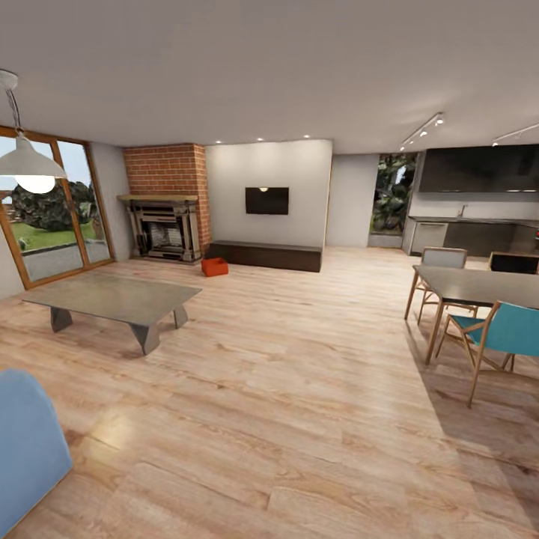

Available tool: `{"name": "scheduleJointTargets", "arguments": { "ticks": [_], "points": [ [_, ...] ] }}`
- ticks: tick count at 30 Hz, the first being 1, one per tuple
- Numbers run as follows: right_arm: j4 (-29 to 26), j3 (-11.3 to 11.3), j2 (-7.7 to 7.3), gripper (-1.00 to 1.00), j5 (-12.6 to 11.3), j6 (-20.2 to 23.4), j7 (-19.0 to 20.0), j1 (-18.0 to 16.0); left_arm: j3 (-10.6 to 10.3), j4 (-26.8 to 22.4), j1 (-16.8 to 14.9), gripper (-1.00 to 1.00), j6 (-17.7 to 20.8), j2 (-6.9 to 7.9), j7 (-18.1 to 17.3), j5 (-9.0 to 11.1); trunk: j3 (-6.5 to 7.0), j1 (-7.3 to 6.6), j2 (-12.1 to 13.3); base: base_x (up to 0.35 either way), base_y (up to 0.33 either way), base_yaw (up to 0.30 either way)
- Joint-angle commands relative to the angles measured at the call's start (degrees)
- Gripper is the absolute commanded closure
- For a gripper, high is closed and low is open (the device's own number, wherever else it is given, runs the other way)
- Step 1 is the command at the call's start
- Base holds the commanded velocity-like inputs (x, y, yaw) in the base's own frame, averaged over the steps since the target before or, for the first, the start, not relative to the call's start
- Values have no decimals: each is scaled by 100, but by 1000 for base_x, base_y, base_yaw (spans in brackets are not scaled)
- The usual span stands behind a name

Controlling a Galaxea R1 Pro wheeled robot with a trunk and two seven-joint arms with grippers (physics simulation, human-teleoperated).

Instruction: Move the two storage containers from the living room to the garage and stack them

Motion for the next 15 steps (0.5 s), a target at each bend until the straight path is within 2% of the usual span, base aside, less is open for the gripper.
{"name": "scheduleJointTargets", "arguments": {
  "ticks": [1, 15],
  "points": [
    [17, 44, 2, -100, -21, -31, -14, -8, -49, 2, -4, -100, -16, -3, 18, 49, -7, 4, -4, 323, 0, 0],
    [20, 44, 2, -100, -21, -31, -16, -8, -45, 2, -4, -100, -16, 0, 18, 49, -7, 4, -4, 323, 0, 0]
  ]
}}
